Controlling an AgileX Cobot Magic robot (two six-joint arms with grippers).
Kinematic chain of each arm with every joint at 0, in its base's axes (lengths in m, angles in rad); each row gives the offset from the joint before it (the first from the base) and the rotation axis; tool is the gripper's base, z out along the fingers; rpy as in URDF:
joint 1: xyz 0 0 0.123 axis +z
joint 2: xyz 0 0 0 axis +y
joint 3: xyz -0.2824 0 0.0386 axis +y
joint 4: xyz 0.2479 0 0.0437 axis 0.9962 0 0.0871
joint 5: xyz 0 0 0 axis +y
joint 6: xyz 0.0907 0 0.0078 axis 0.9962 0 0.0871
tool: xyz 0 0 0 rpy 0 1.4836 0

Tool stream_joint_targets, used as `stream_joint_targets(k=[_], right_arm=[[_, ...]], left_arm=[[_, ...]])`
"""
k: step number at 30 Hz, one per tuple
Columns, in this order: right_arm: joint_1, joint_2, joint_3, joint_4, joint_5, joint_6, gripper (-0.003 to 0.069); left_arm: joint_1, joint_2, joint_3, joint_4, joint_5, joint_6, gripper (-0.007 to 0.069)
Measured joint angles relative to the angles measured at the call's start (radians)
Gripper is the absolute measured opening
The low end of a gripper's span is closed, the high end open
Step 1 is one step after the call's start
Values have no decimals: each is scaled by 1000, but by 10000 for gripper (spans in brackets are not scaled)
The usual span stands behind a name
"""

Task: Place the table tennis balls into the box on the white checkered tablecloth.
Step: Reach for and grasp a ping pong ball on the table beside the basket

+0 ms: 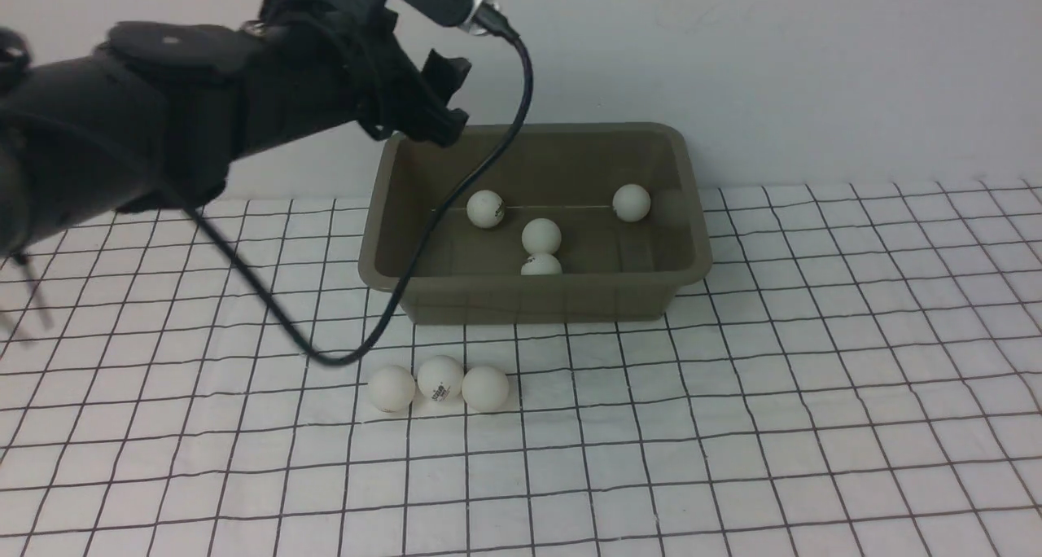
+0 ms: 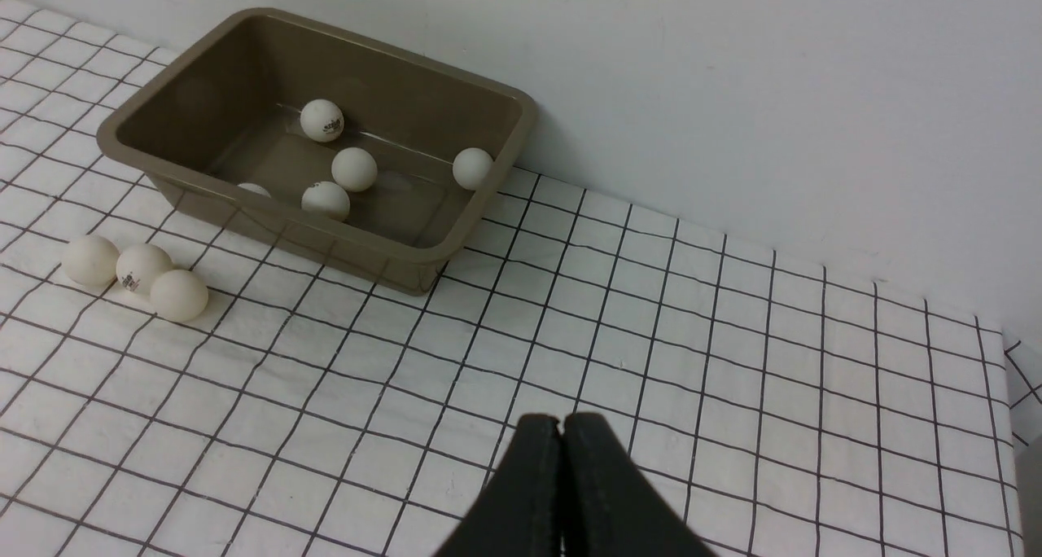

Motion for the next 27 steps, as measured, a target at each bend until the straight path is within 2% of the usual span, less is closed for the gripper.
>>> stream_joint_targets(k=[3, 6, 11, 14, 16, 17, 21, 24, 27], right_arm=[[0, 0, 0, 0, 0, 0, -17], [0, 0, 0, 0, 0, 0, -17], [0, 0, 0, 9, 0, 0, -17], [0, 0, 0, 14, 0, 0, -17], [0, 0, 0, 16, 0, 0, -17], [0, 0, 0, 16, 0, 0, -17], [0, 0, 0, 16, 0, 0, -17], [0, 0, 0, 16, 0, 0, -17], [0, 0, 0, 16, 0, 0, -17]], left_arm=[[0, -71, 121, -78, -13, 117, 505], [0, -89, 208, -98, -6, 231, 472], [0, -89, 284, -103, -11, 269, 405], [0, -91, 305, -103, -26, 184, 370], [0, -92, 311, -104, -28, 65, 345], [0, -92, 312, -104, -27, -40, 330], [0, -92, 313, -104, 18, -230, 287], [0, -92, 318, -104, 89, -301, 259], [0, -94, 349, -103, 151, -295, 234]])
